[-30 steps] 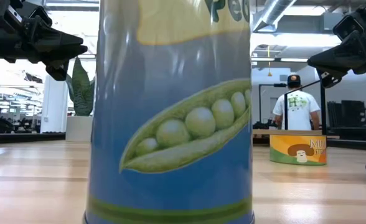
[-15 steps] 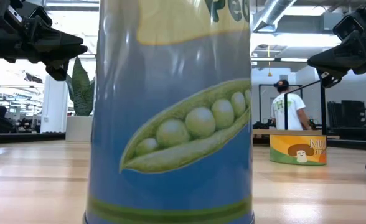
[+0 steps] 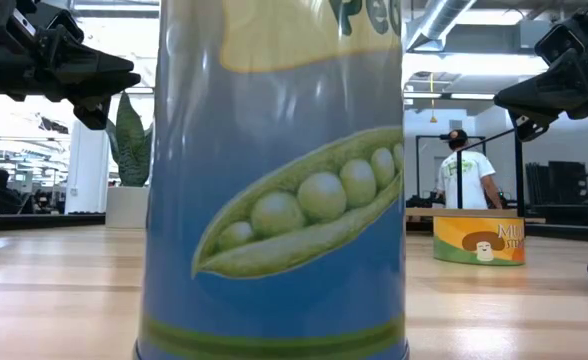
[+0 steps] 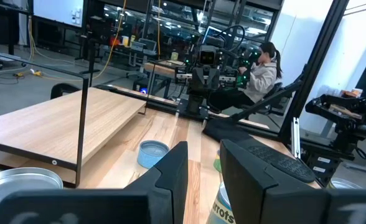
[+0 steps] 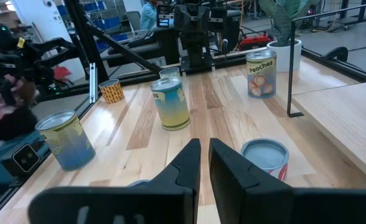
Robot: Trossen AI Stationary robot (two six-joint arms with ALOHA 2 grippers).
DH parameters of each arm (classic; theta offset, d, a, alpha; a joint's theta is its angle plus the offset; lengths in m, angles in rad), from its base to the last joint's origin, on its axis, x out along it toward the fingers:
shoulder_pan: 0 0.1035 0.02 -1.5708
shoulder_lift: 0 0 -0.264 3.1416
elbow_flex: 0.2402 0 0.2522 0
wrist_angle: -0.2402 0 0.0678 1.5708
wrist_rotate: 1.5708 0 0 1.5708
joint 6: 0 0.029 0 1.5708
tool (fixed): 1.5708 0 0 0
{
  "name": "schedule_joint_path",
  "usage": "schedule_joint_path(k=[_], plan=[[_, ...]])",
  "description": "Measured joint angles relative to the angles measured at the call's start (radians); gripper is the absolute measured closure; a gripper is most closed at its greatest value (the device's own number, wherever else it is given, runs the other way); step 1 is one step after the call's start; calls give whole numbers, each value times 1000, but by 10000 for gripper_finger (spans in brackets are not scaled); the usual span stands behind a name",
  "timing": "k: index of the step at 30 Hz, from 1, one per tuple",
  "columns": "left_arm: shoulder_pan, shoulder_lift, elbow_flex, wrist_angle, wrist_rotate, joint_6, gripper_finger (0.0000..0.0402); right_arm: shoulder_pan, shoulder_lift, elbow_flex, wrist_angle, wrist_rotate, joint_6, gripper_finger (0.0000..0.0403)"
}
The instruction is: Pick and place cans onto a shelf
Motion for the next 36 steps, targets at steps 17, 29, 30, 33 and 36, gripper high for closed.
schedule_joint_path(k=[17,29,30,33,36], plan=[[0,0,0,0,0,0,319,0,0,0,0,0,-1,344],[0,0,0,2,-6,0,319,0,0,-4,36,3,-125,344],[0,0,0,2,-4,0,319,0,0,-6,52,3,-82,344],[0,0,0,1,-1,-1,319,0,0,-6,152,4,47,344],[0,0,0,1,-3,-25,319,0,0,-4,206,7,75,344]])
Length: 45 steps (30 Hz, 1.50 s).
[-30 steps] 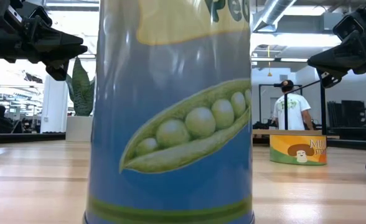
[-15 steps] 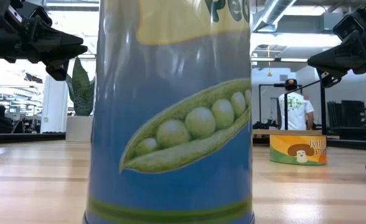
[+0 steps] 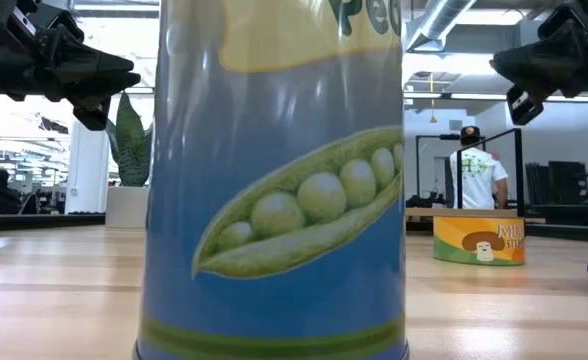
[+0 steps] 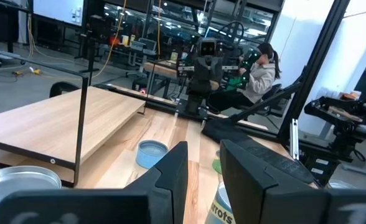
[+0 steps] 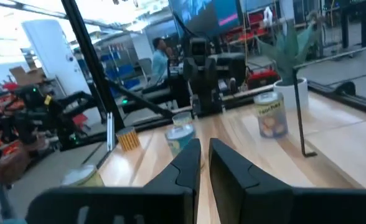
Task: Pick and place cans onto a shelf
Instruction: Put the canned mushroom on the shelf
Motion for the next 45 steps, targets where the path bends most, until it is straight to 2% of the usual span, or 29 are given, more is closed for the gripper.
schedule_joint_path(k=[9,17,29,32,36,39,42,45], plan=[[0,0,0,2,-2,-119,319,2,11,1,45,0,-3,344],[0,0,0,59,-122,-88,319,-6,11,3,184,0,-32,344],[0,0,0,17,-125,-88,319,-6,11,3,250,-4,-32,344],[0,2,0,16,-127,-78,319,-5,23,4,283,-34,-32,344],[0,2,0,19,-170,-46,319,-5,103,8,298,-90,-26,344],[0,2,0,24,-214,-43,319,-5,213,60,288,-101,-29,344],[0,2,0,25,-231,-43,319,-5,348,159,246,-121,-101,344],[0,2,0,26,-232,-43,319,-5,486,285,107,-123,-189,344]])
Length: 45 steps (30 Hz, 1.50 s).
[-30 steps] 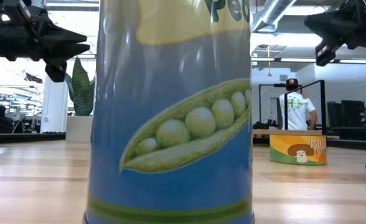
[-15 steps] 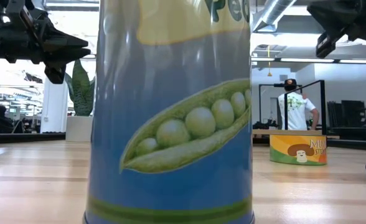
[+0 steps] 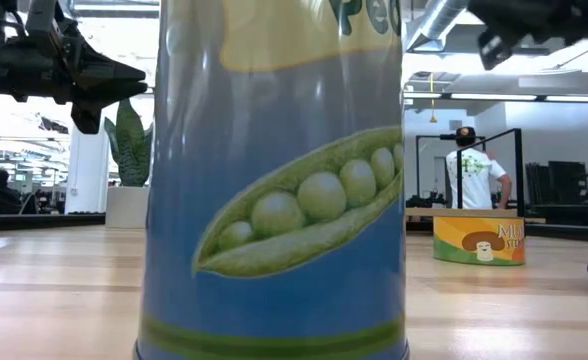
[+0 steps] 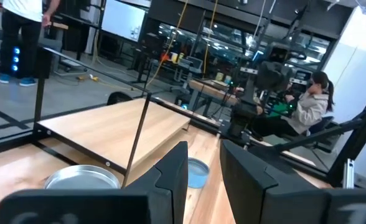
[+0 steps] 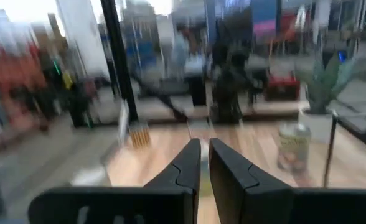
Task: Pick and place cans onto a shelf
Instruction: Put the canned mushroom on the shelf
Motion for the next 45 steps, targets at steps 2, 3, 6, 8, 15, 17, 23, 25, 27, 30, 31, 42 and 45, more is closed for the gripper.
schedule_joint_path(k=[2,3,6,8,15,17,23,25,27,30,31,42,45], plan=[[0,0,0,0,-1,5,319,-3,90,84,-124,7,-30,344],[0,0,0,0,-2,9,319,-6,137,123,-176,8,-39,344],[0,0,0,0,-2,19,319,-8,274,213,-286,12,-47,344],[0,0,0,0,-2,19,319,-8,357,257,-327,12,-46,344],[0,0,0,0,-2,56,319,-8,598,335,-423,-5,-14,344],[0,0,0,0,-2,68,319,-8,656,336,-441,-35,12,344],[0,0,0,0,-2,68,319,-5,816,336,-452,-72,32,344],[0,0,0,0,-2,69,319,-6,860,336,-450,-73,34,344],[0,0,0,0,-2,68,319,-6,898,336,-450,-96,31,344],[0,0,0,0,-1,69,319,-6,948,336,-440,-153,12,342],[0,0,0,0,-1,68,319,-5,961,336,-437,-169,10,340],[0,0,0,0,0,68,319,-14,975,336,-400,-181,12,251],[0,0,0,0,0,68,319,-15,976,336,-380,-207,39,228]])
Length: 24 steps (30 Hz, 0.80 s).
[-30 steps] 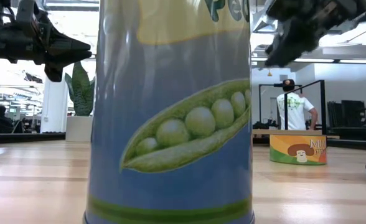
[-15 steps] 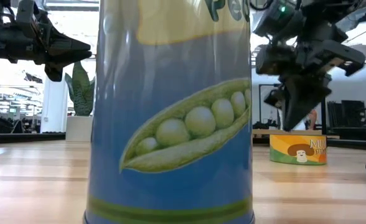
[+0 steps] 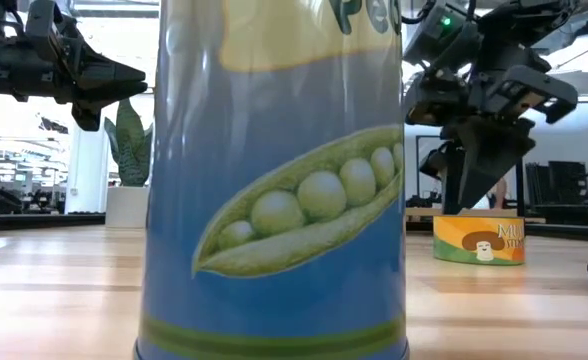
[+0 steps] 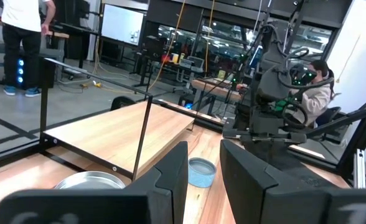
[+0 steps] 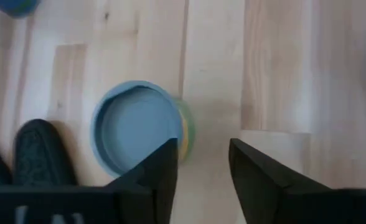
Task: Pick and place cans onto a shelf
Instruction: Put the canned mushroom on the shelf
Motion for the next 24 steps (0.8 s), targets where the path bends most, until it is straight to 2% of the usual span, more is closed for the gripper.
schedule_joint_path(k=[3,6,13,18,24], plan=[[0,0,0,0,0,0,319,4,9,1,18,-56,3,213],[0,0,0,0,0,0,319,18,38,0,16,-56,18,208],[0,0,0,0,0,0,319,37,130,36,44,-48,34,222],[0,0,0,0,-1,0,319,37,176,110,2,-43,39,268],[0,0,0,0,-1,0,319,26,178,180,-75,15,40,365]])
